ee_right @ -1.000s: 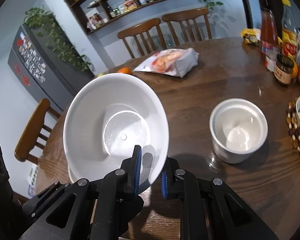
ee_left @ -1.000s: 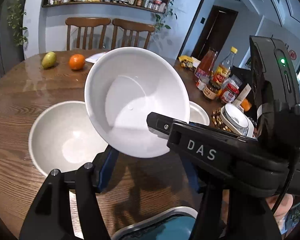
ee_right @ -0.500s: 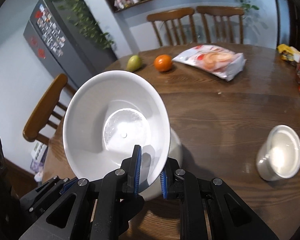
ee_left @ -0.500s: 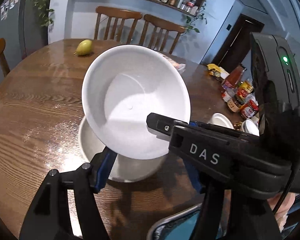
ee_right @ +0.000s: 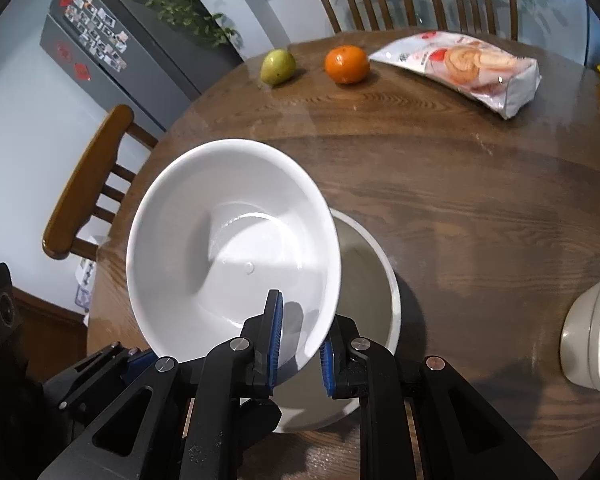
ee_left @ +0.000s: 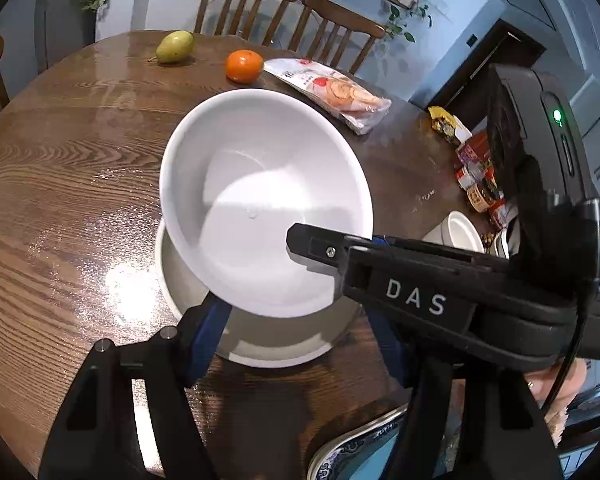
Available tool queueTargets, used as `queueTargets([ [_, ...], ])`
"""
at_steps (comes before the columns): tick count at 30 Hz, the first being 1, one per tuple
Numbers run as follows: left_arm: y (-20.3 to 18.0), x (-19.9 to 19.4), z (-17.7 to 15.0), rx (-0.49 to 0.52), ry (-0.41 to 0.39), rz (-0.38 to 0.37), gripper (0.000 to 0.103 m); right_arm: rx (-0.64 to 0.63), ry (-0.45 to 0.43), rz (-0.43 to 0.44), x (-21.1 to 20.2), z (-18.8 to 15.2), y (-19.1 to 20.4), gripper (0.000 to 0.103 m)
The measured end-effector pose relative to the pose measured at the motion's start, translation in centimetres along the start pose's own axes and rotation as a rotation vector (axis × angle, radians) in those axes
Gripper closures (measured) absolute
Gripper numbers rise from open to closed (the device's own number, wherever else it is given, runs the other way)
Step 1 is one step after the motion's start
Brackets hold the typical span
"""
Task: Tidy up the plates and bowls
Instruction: 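Lift the medium white bowl and carry it over the large white bowl, then lower the medium bowl into the large bowl and open the right gripper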
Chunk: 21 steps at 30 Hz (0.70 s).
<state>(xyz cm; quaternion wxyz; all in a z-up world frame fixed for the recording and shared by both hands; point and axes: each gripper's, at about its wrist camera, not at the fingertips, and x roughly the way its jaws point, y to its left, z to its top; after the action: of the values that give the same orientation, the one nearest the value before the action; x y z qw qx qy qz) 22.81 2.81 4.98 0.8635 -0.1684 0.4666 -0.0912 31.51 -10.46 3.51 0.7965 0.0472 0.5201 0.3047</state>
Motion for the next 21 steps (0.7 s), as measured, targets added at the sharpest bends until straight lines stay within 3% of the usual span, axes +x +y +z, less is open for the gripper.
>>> queueTargets([
  [21, 0.9, 0.3, -0.2, 0.009, 0.037, 0.046, 0.028, -0.001, 0.052, -0.08, 1.1, 0.1, 0.2, 0.084],
])
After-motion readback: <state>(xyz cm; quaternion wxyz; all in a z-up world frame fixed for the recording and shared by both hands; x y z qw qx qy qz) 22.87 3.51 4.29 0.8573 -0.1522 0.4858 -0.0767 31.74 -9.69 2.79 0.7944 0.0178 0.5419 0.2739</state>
